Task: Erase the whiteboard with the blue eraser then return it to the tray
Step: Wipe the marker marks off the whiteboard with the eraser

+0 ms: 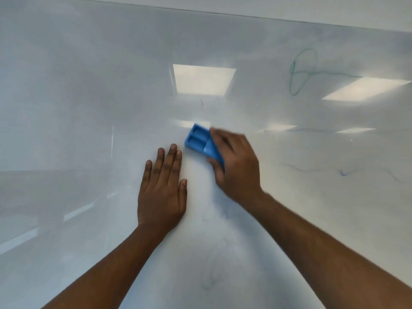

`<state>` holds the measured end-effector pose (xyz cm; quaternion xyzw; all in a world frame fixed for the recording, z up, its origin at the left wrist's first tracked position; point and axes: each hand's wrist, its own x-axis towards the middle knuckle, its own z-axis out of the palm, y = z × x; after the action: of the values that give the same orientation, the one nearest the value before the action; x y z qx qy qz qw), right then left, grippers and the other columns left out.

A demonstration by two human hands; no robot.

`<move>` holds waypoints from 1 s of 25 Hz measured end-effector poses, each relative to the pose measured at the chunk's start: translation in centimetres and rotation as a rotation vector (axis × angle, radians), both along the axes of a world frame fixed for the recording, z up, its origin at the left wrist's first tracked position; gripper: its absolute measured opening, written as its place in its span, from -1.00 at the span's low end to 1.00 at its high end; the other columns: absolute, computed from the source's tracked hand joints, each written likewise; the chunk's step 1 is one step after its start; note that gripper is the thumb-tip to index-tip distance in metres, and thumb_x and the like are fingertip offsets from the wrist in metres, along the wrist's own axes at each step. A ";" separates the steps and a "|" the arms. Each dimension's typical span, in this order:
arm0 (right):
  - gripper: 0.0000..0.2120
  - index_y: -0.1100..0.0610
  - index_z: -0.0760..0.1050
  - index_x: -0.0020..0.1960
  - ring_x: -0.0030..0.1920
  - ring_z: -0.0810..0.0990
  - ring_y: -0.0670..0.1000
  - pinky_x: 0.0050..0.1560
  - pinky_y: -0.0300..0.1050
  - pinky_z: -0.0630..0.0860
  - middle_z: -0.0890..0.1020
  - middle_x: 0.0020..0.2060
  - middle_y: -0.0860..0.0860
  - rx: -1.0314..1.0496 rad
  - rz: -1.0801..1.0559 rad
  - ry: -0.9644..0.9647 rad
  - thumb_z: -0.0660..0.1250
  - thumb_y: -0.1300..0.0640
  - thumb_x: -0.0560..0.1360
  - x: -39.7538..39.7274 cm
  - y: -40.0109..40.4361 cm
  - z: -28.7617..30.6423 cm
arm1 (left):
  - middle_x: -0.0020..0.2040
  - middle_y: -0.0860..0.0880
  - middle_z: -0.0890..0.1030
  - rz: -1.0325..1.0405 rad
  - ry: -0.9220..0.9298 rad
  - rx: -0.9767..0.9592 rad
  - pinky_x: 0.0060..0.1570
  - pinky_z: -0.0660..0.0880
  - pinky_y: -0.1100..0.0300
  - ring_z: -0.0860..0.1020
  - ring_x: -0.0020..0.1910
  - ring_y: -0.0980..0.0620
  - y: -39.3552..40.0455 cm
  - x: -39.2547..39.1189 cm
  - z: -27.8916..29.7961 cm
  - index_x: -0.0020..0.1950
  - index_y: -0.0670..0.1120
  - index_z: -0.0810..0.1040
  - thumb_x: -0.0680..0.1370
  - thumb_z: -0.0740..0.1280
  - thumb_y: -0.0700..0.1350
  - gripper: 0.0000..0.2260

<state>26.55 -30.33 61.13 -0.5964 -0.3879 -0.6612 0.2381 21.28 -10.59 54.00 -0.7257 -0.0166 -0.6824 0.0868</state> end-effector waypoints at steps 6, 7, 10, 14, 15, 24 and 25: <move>-0.45 0.23 0.43 0.51 0.26 0.54 0.23 0.31 0.03 0.47 0.59 0.34 0.16 0.104 -0.106 0.023 0.43 0.07 0.58 2.2 -5.2 1.8 | 0.76 -0.06 0.09 -0.006 0.020 0.000 0.72 0.02 -0.12 0.01 0.75 -0.07 0.1 -0.3 -0.1 0.75 -0.11 0.10 0.71 0.09 -0.01 -0.40; -0.42 0.21 0.41 0.53 0.28 0.52 0.21 0.31 0.03 0.47 0.58 0.35 0.14 0.211 -0.096 0.091 0.43 0.07 0.57 2.4 -5.2 4.8 | 0.76 -0.05 0.08 0.001 0.022 -0.003 0.72 0.01 -0.11 0.00 0.75 -0.07 0.1 -0.2 -0.2 0.75 -0.11 0.09 0.70 0.09 -0.01 -0.39; -0.40 0.20 0.38 0.55 0.32 0.49 0.18 0.35 0.02 0.47 0.55 0.37 0.11 0.303 -0.035 0.171 0.42 0.10 0.55 0.7 -2.0 7.6 | 0.76 -0.05 0.09 -0.005 0.028 -0.017 0.72 0.00 -0.10 0.01 0.75 -0.07 0.0 -0.3 -0.1 0.75 -0.10 0.10 0.70 0.11 -0.01 -0.39; -0.45 0.23 0.42 0.52 0.29 0.54 0.18 0.33 0.05 0.51 0.57 0.37 0.13 -0.075 -0.074 -0.031 0.41 0.07 0.59 0.2 -1.8 -2.8 | 0.76 -0.05 0.12 -0.060 0.038 -0.069 0.71 0.02 -0.13 0.04 0.75 -0.08 -0.6 -0.9 -0.1 0.74 -0.10 0.14 0.67 0.15 -0.04 -0.38; -0.46 0.22 0.41 0.53 0.29 0.54 0.17 0.32 0.05 0.52 0.57 0.37 0.12 -0.113 -0.102 -0.042 0.40 0.06 0.61 0.6 -3.5 -3.8 | 0.76 -0.04 0.10 -0.068 0.047 -0.088 0.71 0.00 -0.14 0.02 0.75 -0.08 -0.9 -0.9 -0.1 0.74 -0.11 0.13 0.66 0.15 -0.05 -0.37; -0.38 0.16 0.31 0.60 0.37 0.46 0.16 0.36 0.01 0.47 0.50 0.42 0.09 0.263 -0.122 0.167 0.38 0.07 0.60 2.9 -7.7 5.6 | 0.78 -0.02 -0.06 -0.020 0.133 -0.071 0.72 -0.13 -0.15 -0.11 0.75 -0.04 -6.5 1.2 1.9 0.76 -0.09 -0.01 0.72 0.07 -0.05 -0.38; -0.41 0.18 0.34 0.57 0.34 0.49 0.17 0.35 0.03 0.48 0.52 0.41 0.10 0.128 -0.111 0.093 0.39 0.08 0.59 2.7 -8.0 2.6 | 0.78 -0.03 -0.06 -0.020 0.139 -0.072 0.72 -0.12 -0.12 -0.10 0.75 -0.04 -7.2 1.7 2.1 0.76 -0.09 -0.01 0.72 0.08 -0.04 -0.38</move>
<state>29.30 -38.31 63.76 -0.6306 -0.2995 -0.6685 0.2564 22.95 -17.80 56.09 -0.7740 -0.0280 -0.6302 0.0547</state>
